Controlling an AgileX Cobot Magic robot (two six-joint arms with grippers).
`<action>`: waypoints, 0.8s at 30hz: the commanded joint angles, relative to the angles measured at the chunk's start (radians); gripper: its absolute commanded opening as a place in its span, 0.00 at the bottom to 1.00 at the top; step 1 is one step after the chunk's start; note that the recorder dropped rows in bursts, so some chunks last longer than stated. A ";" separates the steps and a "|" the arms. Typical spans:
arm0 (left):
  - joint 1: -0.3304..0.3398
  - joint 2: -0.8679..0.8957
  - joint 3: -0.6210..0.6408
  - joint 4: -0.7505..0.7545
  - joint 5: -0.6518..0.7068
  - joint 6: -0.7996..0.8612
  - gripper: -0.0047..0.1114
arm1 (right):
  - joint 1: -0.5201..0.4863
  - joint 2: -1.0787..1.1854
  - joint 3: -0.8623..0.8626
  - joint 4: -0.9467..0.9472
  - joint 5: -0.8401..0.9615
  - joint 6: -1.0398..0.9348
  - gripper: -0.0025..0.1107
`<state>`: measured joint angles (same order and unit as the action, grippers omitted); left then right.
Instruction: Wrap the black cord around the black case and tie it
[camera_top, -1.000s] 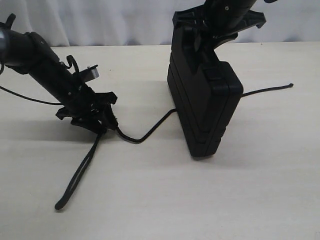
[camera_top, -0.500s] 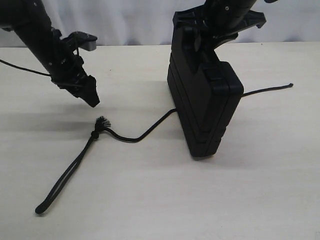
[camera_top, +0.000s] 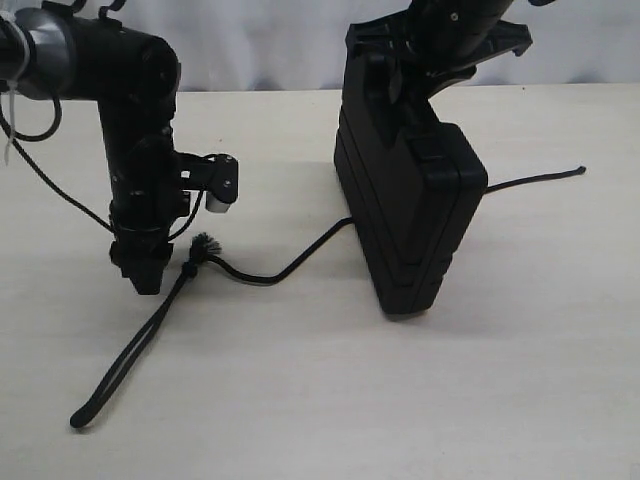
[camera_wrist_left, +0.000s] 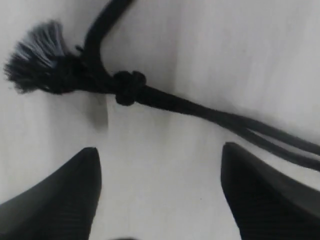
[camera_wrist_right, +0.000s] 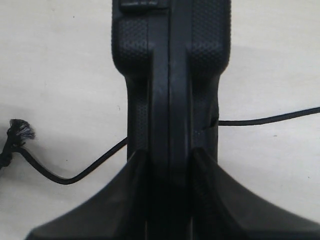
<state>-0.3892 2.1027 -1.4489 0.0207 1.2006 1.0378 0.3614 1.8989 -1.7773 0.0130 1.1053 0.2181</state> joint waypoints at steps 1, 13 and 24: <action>-0.006 -0.005 0.006 0.012 0.020 -0.249 0.58 | 0.002 -0.009 -0.002 0.001 0.015 -0.024 0.06; -0.006 0.036 0.097 -0.121 -0.143 -0.593 0.42 | 0.002 -0.009 -0.002 0.001 0.040 -0.023 0.06; -0.006 0.036 0.099 -0.438 -0.292 -0.814 0.04 | 0.002 -0.009 -0.002 0.005 0.043 -0.023 0.06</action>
<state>-0.3948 2.1391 -1.3530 -0.3177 0.9580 0.2917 0.3614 1.8989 -1.7791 0.0155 1.1161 0.2161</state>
